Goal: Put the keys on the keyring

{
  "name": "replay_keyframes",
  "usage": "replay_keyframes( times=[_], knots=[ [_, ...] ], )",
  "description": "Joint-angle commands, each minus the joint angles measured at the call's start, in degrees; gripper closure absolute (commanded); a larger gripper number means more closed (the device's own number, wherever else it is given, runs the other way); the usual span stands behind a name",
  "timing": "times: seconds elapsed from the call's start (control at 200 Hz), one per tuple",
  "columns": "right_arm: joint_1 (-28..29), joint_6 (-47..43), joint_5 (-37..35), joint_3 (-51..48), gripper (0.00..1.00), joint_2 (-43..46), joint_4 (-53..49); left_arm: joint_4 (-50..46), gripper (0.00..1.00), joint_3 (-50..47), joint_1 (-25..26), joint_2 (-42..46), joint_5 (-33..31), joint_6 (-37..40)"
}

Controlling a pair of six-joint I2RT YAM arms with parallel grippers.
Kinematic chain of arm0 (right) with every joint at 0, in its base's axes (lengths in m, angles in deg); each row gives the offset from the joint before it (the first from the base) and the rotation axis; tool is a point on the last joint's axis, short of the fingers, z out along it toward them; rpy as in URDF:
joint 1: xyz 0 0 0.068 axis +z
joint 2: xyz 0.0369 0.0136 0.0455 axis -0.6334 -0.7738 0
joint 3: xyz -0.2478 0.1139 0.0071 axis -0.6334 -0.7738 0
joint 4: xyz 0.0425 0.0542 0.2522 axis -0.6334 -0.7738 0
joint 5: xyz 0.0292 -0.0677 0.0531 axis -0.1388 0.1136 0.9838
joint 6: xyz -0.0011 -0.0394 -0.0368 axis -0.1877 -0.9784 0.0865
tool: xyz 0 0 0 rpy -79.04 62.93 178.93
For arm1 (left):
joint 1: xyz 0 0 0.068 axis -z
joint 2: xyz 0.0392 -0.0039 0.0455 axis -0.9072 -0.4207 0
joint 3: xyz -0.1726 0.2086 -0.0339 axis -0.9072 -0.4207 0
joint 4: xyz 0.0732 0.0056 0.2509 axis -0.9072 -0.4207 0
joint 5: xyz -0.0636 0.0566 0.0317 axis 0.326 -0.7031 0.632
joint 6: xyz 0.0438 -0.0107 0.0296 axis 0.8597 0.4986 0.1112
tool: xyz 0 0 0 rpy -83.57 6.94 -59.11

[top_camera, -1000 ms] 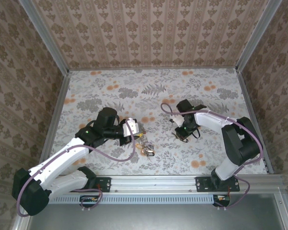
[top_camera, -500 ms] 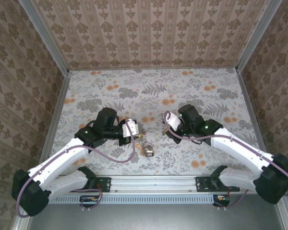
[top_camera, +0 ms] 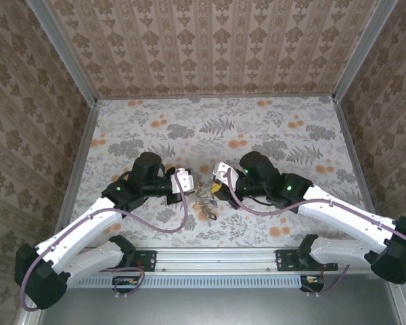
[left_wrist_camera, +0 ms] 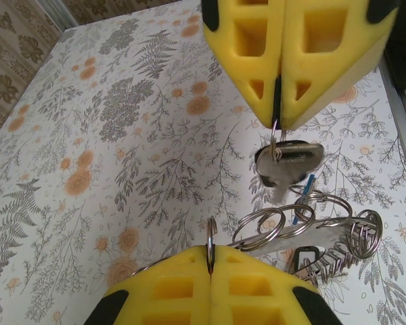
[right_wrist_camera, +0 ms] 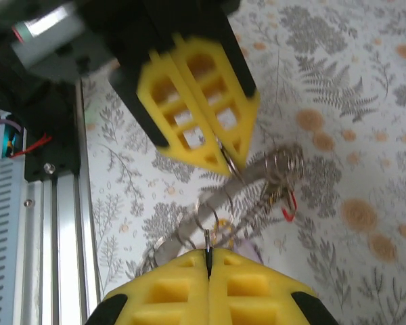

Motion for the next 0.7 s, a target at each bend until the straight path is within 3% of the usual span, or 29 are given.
replay_keyframes(
  times=[0.0, 0.215, 0.695],
  knots=[
    [1.49, -0.81, -2.15, 3.23, 1.0, -2.26, 0.53, 3.05, 1.0, 1.37, 0.02, 0.95, 1.3, -0.72],
    [3.07, 0.3, -6.55, 4.78, 1.0, -5.19, 1.17, 4.38, 1.0, 0.94, -0.01, 0.82, 1.83, -2.47],
    [3.03, 8.2, -7.86, 2.8, 1.0, -5.34, 7.29, 4.07, 1.0, 0.92, -0.05, 0.01, 2.58, -3.39]
  ],
)
